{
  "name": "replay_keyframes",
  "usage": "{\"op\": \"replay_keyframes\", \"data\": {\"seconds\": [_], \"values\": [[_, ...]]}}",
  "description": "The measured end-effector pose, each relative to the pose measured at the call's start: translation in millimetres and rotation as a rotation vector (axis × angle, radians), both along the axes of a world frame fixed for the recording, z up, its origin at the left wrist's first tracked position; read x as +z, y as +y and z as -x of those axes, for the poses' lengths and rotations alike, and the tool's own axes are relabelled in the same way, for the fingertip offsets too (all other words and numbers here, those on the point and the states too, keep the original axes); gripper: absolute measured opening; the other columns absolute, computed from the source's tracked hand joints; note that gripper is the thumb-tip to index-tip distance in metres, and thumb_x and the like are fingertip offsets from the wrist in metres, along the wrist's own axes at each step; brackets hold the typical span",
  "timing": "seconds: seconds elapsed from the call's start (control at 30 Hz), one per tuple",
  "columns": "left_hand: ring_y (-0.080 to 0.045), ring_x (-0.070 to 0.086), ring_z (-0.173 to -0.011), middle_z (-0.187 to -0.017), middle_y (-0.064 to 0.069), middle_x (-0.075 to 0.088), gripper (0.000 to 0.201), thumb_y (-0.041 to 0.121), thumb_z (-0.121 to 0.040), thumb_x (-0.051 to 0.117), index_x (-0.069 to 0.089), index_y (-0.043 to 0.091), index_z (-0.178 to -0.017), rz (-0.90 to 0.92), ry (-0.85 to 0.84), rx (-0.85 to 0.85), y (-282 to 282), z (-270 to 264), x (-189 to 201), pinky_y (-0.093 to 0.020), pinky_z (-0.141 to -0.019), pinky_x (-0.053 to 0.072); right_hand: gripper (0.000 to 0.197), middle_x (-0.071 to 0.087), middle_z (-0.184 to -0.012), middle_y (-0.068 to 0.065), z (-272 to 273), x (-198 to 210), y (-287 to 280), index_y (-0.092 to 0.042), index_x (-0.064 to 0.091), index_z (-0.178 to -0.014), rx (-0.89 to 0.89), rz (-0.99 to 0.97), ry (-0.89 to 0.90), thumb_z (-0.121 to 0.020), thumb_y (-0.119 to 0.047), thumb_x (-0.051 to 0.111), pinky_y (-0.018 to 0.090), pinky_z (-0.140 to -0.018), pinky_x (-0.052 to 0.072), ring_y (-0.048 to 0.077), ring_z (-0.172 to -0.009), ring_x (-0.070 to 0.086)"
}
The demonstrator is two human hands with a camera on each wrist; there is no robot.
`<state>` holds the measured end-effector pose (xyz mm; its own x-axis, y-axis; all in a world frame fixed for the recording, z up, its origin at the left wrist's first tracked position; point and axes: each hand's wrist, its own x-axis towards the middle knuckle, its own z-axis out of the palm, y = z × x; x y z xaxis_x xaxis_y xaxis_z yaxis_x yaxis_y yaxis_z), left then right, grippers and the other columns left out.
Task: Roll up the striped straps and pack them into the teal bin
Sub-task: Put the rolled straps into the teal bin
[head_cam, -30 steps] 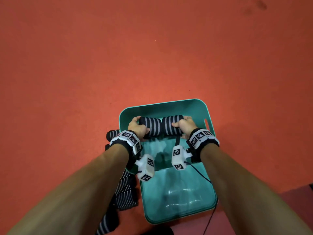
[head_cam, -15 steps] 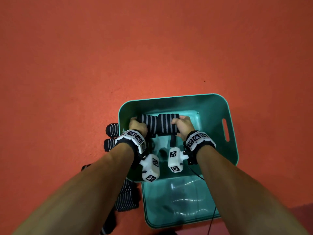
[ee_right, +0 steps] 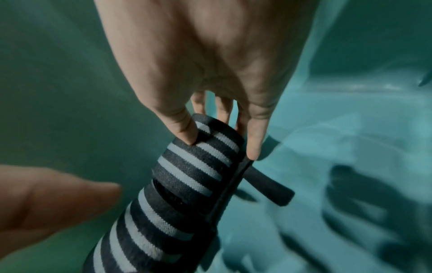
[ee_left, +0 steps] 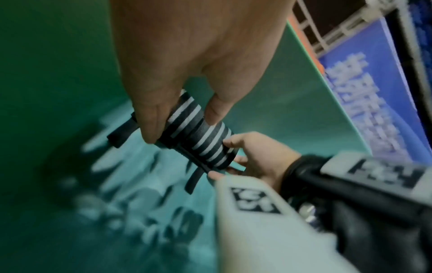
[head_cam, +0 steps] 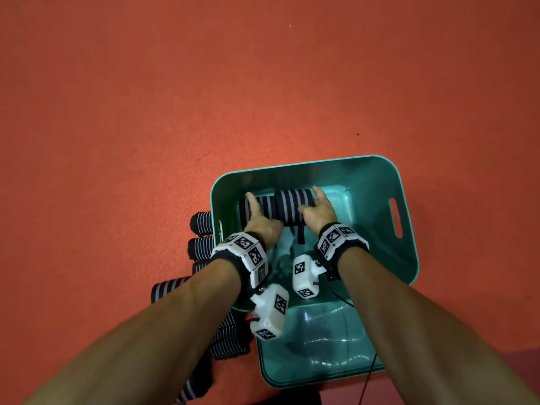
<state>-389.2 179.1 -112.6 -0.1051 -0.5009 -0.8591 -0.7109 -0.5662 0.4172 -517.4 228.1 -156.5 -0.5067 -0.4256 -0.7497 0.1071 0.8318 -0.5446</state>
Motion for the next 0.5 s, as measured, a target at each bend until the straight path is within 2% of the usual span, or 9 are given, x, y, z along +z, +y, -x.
{"op": "replay_keyframes", "data": {"seconds": [0.07, 0.13, 0.23, 0.33, 0.37, 0.4, 0.43, 0.47, 0.5], "values": [[-0.030, 0.065, -0.114, -0.143, -0.018, 0.057, 0.097, 0.016, -0.101, 0.055, -0.022, 0.041, -0.156, 0.018, 0.003, -0.152, 2.3, -0.9, 0.8, -0.037, -0.098, 0.052, 0.071, 0.046, -0.156, 0.003, -2.5, 3.1, -2.0, -0.028, 0.025, -0.162, 0.065, -0.019, 0.028, -0.101, -0.011, 0.056, 0.031, -0.117, 0.033, 0.025, -0.141, 0.047], [-0.032, 0.065, -0.116, -0.142, -0.016, 0.058, 0.094, 0.014, -0.101, 0.053, -0.017, 0.040, -0.158, 0.000, 0.023, -0.212, 0.7, 0.4, -2.4, -0.038, -0.098, 0.052, 0.071, 0.045, -0.157, 0.003, -4.6, 5.4, -5.2, -0.028, 0.024, -0.163, 0.097, -0.023, 0.053, -0.102, -0.012, 0.055, 0.029, -0.117, 0.033, 0.024, -0.141, 0.046], [-0.031, 0.056, -0.131, -0.155, -0.014, 0.047, 0.090, 0.011, -0.101, 0.052, -0.011, 0.033, -0.161, -0.039, 0.005, -0.289, -2.6, 5.2, -6.4, -0.039, -0.110, 0.046, 0.081, 0.044, -0.158, 0.008, -9.2, 4.2, -9.4, -0.026, 0.008, -0.165, 0.221, -0.082, 0.064, -0.102, -0.020, 0.058, 0.030, -0.111, 0.039, 0.028, -0.138, 0.050], [-0.029, 0.052, -0.136, -0.157, -0.014, 0.044, 0.087, 0.021, -0.102, 0.053, -0.010, 0.023, -0.162, -0.051, -0.064, -0.426, -4.0, 12.4, 1.0, -0.039, -0.113, 0.043, 0.103, 0.006, -0.171, 0.011, -15.9, 8.9, -17.9, -0.020, -0.016, -0.162, 0.361, -0.185, 0.060, -0.098, -0.030, 0.064, 0.035, -0.118, 0.033, 0.033, -0.150, 0.032], [-0.030, 0.053, -0.135, -0.155, -0.015, 0.046, 0.082, 0.027, -0.101, 0.053, 0.000, 0.021, -0.164, -0.015, -0.130, -0.527, -5.5, 13.8, 4.5, -0.039, -0.112, 0.044, 0.106, -0.005, -0.172, 0.010, -17.7, 12.3, -20.7, -0.017, -0.018, -0.161, 0.386, -0.220, 0.088, -0.096, -0.032, 0.065, 0.037, -0.121, 0.029, 0.035, -0.153, 0.024], [-0.031, 0.055, -0.133, -0.151, -0.015, 0.050, 0.072, 0.032, -0.101, 0.053, 0.018, 0.019, -0.162, 0.059, -0.207, -0.635, -7.4, 14.6, 8.9, -0.040, -0.109, 0.046, 0.107, -0.011, -0.171, 0.009, -19.1, 16.5, -23.1, -0.015, -0.017, -0.161, 0.400, -0.248, 0.123, -0.096, -0.032, 0.065, 0.039, -0.123, 0.025, 0.034, -0.155, 0.016], [-0.031, 0.058, -0.128, -0.145, -0.014, 0.056, 0.059, 0.036, -0.099, 0.053, 0.038, 0.017, -0.153, 0.146, -0.270, -0.723, -9.2, 14.8, 13.4, -0.040, -0.104, 0.050, 0.105, -0.014, -0.171, 0.008, -20.5, 21.1, -25.3, -0.013, -0.014, -0.161, 0.414, -0.268, 0.158, -0.095, -0.032, 0.065, 0.041, -0.123, 0.024, 0.033, -0.156, 0.010], [-0.031, 0.060, -0.124, -0.140, -0.014, 0.059, 0.050, 0.039, -0.099, 0.052, 0.051, 0.014, -0.143, 0.217, -0.303, -0.771, -10.0, 13.8, 16.7, -0.040, -0.100, 0.051, 0.102, -0.013, -0.171, 0.007, -21.7, 26.6, -27.2, -0.011, -0.010, -0.162, 0.432, -0.280, 0.192, -0.095, -0.032, 0.064, 0.043, -0.122, 0.025, 0.032, -0.156, 0.008], [-0.031, 0.058, -0.126, -0.141, -0.013, 0.057, 0.048, 0.040, -0.099, 0.051, 0.054, 0.013, -0.138, 0.267, -0.317, -0.795, -10.3, 12.1, 16.2, -0.041, -0.102, 0.050, 0.098, -0.010, -0.172, 0.007, -22.4, 30.6, -28.7, -0.010, -0.002, -0.163, 0.451, -0.287, 0.223, -0.094, -0.032, 0.064, 0.044, -0.120, 0.028, 0.032, -0.156, 0.009]]}}
